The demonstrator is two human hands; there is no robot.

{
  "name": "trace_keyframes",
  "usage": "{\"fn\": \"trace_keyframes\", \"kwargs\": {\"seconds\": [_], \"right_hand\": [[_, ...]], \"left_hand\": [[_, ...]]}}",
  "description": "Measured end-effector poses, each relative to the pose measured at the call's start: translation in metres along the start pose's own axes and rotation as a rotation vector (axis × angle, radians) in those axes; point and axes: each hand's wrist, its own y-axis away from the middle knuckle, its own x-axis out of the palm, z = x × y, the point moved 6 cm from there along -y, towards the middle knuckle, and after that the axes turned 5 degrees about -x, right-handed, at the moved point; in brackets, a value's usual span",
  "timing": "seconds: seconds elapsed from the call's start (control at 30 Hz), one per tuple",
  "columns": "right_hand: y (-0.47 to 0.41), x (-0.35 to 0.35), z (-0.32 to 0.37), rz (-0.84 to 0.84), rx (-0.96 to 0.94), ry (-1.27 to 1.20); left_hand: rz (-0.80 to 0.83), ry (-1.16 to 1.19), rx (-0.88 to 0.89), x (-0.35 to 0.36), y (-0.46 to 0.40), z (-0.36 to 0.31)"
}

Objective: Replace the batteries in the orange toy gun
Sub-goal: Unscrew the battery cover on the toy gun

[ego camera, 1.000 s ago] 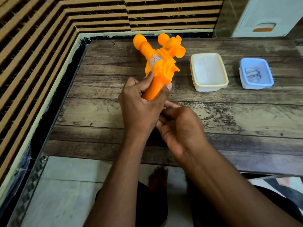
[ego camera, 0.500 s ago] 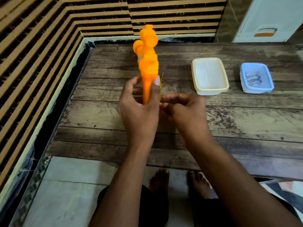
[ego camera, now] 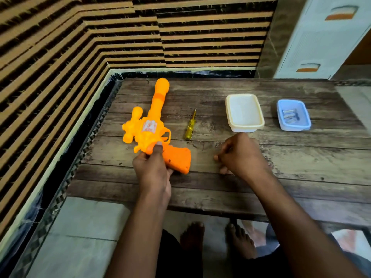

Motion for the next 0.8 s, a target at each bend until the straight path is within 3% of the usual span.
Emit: {"fn": "trace_keyframes", "kwargs": {"seconds": [0.6, 0.8], "right_hand": [[-0.005, -0.007, 0.0, 0.038, 0.056, -0.041], [-0.005, -0.004, 0.012, -0.092, -0.096, 0.058]], "left_hand": [[0.004, -0.01, -0.128, -0.006, -0.004, 0.001], [-0.004, -0.016, -0.123, -0.007, -0.01, 0.0]]}}
